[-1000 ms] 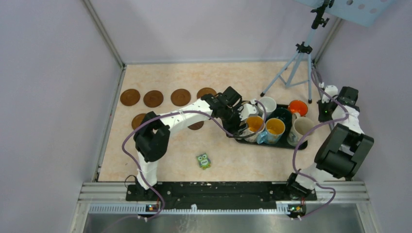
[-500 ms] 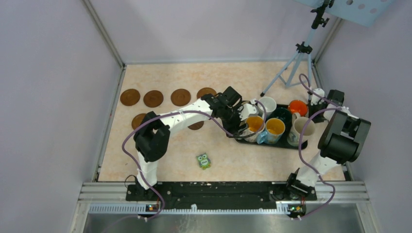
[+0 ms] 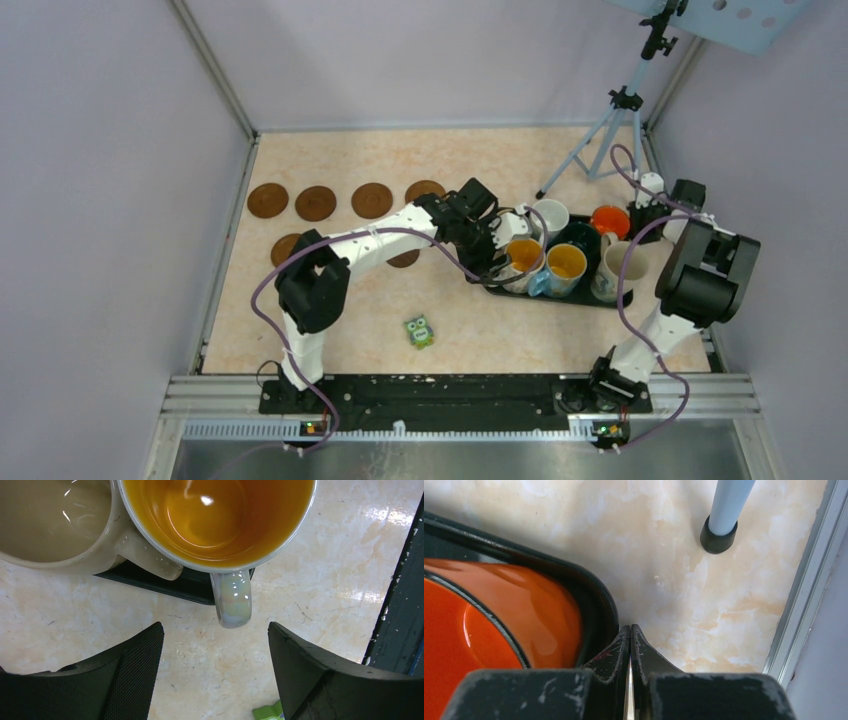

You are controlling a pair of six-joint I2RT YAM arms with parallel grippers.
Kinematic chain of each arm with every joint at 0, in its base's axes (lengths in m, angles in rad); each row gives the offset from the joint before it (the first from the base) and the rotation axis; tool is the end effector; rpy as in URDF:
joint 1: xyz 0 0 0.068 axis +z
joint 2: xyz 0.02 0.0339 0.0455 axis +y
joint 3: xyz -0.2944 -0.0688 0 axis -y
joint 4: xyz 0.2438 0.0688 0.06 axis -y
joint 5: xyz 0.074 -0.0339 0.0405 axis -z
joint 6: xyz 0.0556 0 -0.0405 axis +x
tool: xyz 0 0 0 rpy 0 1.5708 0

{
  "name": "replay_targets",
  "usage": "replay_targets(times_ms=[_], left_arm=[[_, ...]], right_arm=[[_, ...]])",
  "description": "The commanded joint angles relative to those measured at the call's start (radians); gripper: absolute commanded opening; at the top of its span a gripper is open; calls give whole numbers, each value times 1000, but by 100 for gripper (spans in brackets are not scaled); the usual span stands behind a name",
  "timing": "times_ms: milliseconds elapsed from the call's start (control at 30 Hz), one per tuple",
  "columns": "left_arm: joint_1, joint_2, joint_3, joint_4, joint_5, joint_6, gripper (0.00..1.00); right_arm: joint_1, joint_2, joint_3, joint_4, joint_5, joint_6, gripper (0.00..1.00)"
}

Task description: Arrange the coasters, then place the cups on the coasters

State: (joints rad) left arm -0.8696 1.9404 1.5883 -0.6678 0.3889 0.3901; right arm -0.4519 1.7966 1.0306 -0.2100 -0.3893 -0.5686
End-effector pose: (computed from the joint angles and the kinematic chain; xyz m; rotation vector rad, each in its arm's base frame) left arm 0.2688 -0.3510 0.2534 1.6599 2.0299 -0.6766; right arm 0.3452 -0.1441 0.1708 -0.2895 2.4274 0.0545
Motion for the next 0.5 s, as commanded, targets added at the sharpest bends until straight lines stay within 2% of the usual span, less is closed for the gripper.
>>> replay_targets(times_ms=[0,467], left_arm=[[0,-6,-1,-9,-8,-14,82],[45,-73,-86,0,-9,-31,83]], right_arm=[[85,88,-31,-96,-78,2,0],[148,82,-27,-105,-70,5,0]])
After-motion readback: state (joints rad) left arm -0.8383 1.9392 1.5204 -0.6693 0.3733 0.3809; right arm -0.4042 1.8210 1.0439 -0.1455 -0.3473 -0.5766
